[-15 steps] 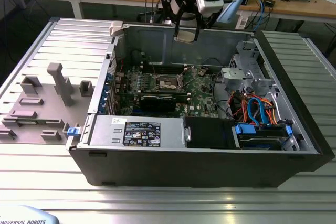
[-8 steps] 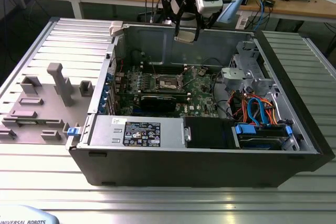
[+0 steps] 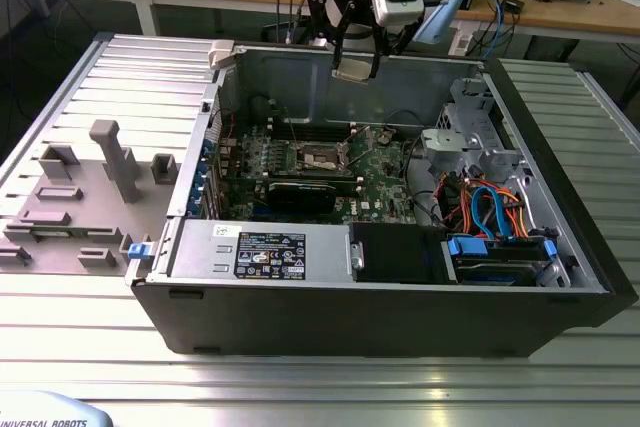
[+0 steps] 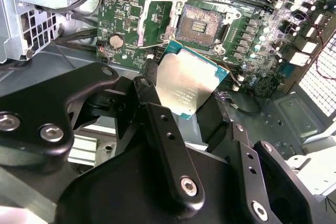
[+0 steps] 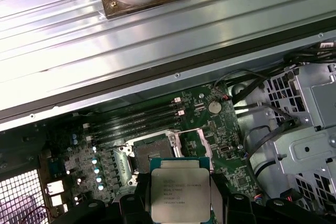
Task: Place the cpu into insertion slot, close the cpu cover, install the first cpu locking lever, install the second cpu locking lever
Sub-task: 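Place the cpu into insertion slot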
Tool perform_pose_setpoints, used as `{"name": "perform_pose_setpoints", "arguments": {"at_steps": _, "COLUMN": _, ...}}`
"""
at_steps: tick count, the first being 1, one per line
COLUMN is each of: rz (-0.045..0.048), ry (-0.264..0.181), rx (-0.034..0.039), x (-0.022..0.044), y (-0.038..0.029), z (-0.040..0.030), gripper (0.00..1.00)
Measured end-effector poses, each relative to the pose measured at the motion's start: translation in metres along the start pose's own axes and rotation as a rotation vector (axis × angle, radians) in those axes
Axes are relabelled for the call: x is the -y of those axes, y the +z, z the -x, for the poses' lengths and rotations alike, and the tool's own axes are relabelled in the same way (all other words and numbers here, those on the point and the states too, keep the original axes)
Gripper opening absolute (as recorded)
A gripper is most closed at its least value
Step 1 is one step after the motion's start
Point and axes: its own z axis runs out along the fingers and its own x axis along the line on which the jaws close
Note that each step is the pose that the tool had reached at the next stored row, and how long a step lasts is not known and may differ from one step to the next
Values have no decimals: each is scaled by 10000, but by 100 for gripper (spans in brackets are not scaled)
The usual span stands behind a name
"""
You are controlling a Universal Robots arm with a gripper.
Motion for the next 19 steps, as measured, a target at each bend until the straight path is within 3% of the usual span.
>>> {"name": "perform_pose_setpoints", "arguments": {"at_steps": 19, "rz": 3, "ry": 121, "rx": 11, "x": 0, "y": 0, "z": 0, "gripper": 54}}
